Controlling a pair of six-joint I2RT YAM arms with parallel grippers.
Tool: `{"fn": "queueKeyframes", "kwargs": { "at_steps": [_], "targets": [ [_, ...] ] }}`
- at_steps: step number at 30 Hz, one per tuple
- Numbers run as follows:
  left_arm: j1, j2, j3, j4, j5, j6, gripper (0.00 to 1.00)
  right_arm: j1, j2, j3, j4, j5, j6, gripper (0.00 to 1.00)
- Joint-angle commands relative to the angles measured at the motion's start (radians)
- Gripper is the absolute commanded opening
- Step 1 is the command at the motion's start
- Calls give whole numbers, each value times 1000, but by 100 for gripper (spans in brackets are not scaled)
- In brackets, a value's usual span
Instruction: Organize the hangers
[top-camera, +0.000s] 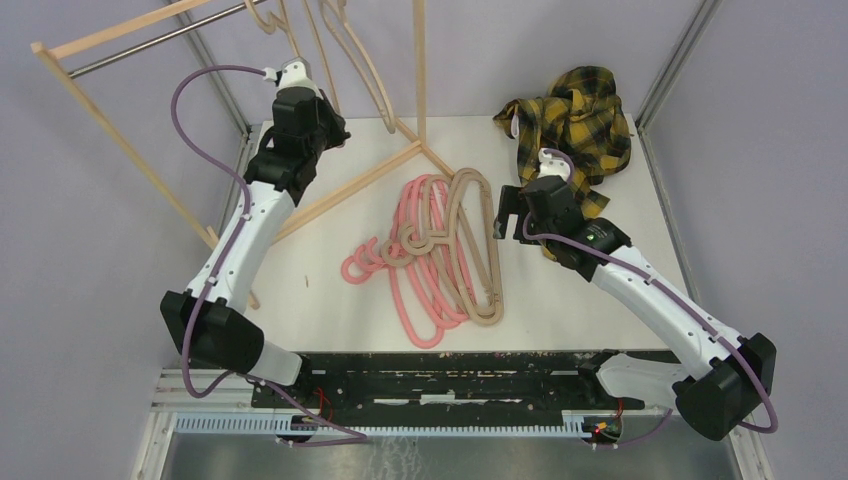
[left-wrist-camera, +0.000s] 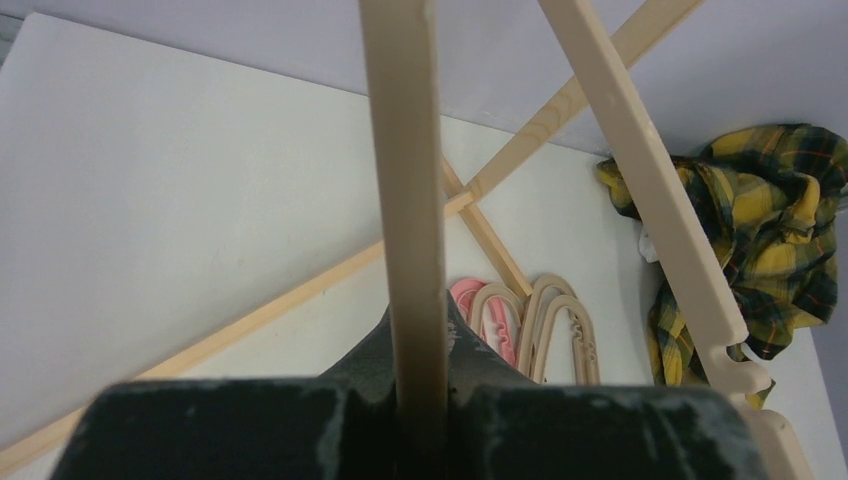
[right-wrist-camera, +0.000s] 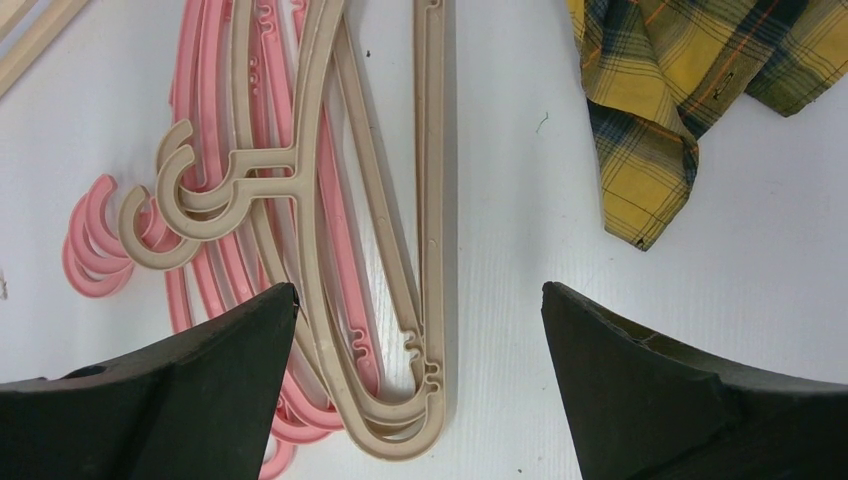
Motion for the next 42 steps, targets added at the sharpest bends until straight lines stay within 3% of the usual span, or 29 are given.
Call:
{"fn": "queueKeyframes", "kwargs": {
  "at_steps": [1, 2, 4, 8, 14, 17, 26, 35, 42],
  "targets": [
    [5, 47, 66, -51, 67, 63, 3, -8, -3, 7, 30, 3, -5, 100],
    [5, 52, 68, -51, 73, 66, 5, -13, -2, 7, 29, 3, -5, 100],
    [5, 57, 68, -46, 99, 79, 19, -16, -2, 8, 29, 1, -8, 100],
    [5, 28, 29, -1, 167, 103, 36, -21, 4, 10, 33, -3, -8, 100],
    [5, -43, -18, 29, 239, 136, 82, -22, 34, 14, 49, -30, -6, 100],
    [5, -78, -37, 12, 240, 152, 100, -23, 47, 14, 57, -48, -11, 100],
    [6, -283, -289, 81, 321, 121, 99, -22, 177, 16, 110, -151, -56, 100],
    [6, -421, -486, 101, 340, 115, 99, -13, 414, 71, 205, -263, -60, 100],
    [4, -496, -605, 120, 361, 85, 99, 5, 579, 158, 234, -327, -52, 92]
  ]
}}
